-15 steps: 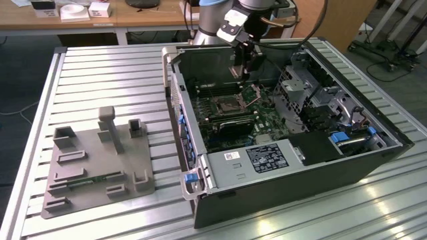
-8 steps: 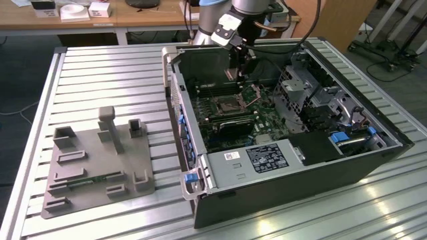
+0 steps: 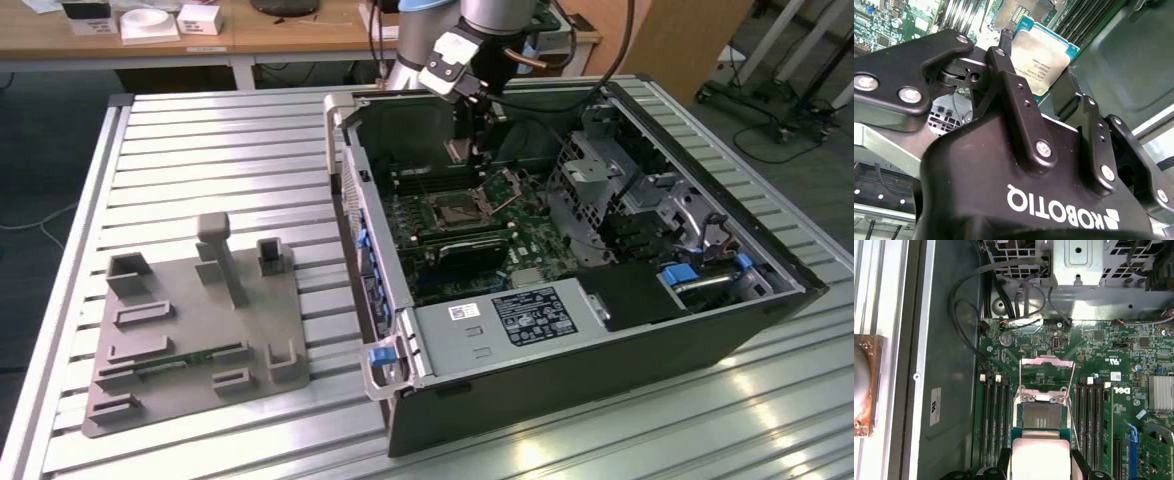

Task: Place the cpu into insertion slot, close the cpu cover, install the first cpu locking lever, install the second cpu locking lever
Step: 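Place the cpu into insertion slot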

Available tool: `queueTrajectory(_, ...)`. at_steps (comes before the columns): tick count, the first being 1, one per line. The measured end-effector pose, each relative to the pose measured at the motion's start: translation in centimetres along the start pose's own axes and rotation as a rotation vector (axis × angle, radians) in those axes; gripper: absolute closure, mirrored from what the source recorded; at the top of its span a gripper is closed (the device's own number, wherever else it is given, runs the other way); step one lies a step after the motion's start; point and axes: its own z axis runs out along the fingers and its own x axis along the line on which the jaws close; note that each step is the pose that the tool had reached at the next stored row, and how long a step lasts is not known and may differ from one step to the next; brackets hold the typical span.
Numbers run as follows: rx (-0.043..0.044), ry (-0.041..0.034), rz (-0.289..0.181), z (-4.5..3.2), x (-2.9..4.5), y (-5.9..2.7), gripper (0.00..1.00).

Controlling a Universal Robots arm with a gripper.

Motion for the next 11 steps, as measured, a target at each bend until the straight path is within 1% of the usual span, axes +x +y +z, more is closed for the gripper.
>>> queueTrajectory(5,-0.0003,0.0008,0.0,0.1,0.0,0.0,0.46)
queueTrajectory(7,0.0001,0.0004,0.0,0.4,0.05,-0.01,0.46)
queueTrajectory(11,0.0006,0.0002,0.006,1.15,0.42,-0.04,0.46)
